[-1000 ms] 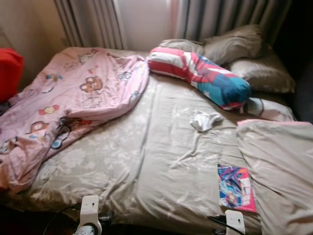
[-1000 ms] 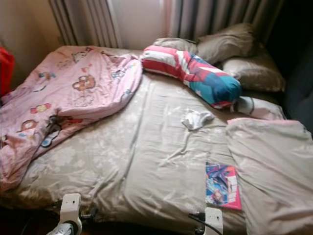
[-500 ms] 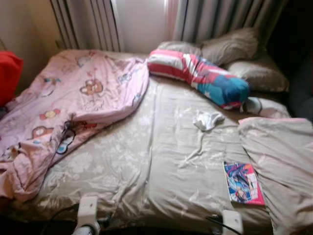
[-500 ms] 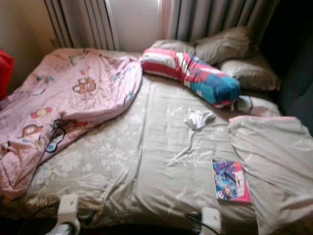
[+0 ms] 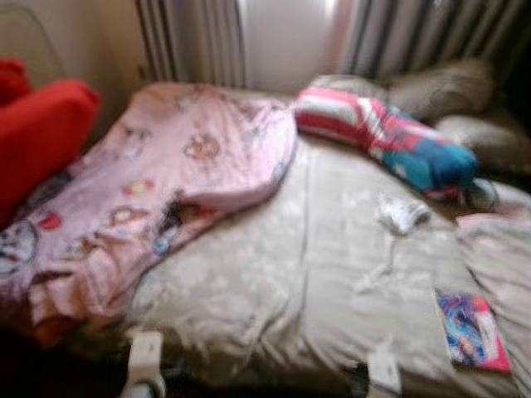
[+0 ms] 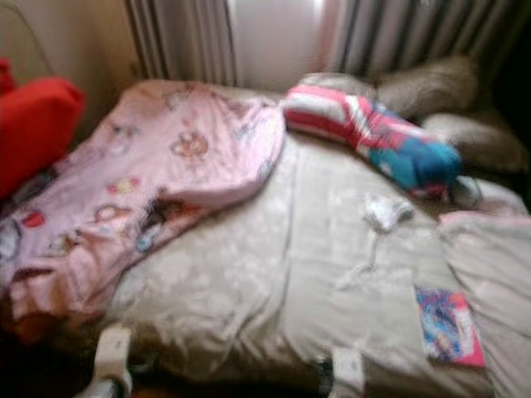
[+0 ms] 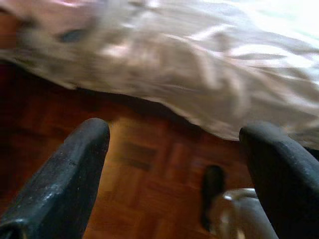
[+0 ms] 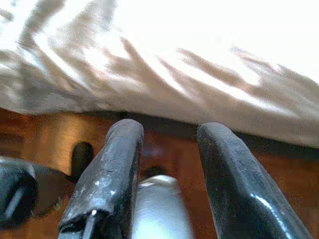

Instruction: Clean up the room

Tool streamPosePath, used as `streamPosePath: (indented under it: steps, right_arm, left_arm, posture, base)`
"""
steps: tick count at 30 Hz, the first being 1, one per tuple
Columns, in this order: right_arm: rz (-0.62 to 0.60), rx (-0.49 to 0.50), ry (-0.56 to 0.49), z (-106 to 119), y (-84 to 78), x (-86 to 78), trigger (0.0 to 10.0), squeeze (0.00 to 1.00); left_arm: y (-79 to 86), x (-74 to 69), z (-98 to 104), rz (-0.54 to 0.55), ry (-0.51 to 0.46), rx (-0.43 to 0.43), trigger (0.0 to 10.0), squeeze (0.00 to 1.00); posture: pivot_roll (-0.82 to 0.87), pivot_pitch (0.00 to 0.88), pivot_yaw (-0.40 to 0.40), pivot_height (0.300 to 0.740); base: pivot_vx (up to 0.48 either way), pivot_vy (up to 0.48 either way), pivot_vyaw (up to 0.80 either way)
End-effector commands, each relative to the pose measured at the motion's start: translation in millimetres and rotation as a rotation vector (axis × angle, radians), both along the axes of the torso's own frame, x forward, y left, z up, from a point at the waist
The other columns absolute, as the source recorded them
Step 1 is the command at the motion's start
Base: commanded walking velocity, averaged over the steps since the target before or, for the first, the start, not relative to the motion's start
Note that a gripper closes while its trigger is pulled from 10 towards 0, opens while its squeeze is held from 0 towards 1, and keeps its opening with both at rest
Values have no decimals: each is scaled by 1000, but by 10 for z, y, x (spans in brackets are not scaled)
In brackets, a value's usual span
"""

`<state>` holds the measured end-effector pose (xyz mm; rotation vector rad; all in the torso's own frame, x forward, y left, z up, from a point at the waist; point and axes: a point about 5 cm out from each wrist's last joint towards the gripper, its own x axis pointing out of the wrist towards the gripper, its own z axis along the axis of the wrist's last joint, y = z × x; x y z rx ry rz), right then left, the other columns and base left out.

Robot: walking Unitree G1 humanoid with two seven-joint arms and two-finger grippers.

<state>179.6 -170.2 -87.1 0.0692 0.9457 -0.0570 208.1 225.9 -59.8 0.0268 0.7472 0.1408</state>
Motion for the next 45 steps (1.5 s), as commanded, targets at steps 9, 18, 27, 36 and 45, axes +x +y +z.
streamPosePath:
  steps: [9,18,27,36,45]
  right_arm:
    - [3,-30,41,-45,-75,-109,10000,0]
    - [3,-29,35,-37,-59,-86,10000,0]
    - [-1,-32,33,-33,-59,-76,10000,0]
    - [-3,-34,29,-27,-63,-64,10000,0]
    - [-8,-36,26,-21,-71,-53,10000,0]
  left_arm:
    - [-52,-27,-34,-12,24,-12,10000,0]
    - [-44,-17,-26,-15,21,-8,10000,0]
    - [-39,-18,-25,-12,21,-8,10000,0]
    - [-36,-26,-29,-8,23,-8,10000,0]
    - [-36,-35,-34,-2,23,-10,10000,0]
  posture:
    - [116,16,-3,740]
    - [118,17,0,740]
    - [120,26,-3,740]
    - [121,35,-5,740]
    - [121,47,-7,740]
  base:
    - [0,402,0]
    - [0,401,0]
    - [0,398,0]
    - [0,389,0]
    - [0,368,0]
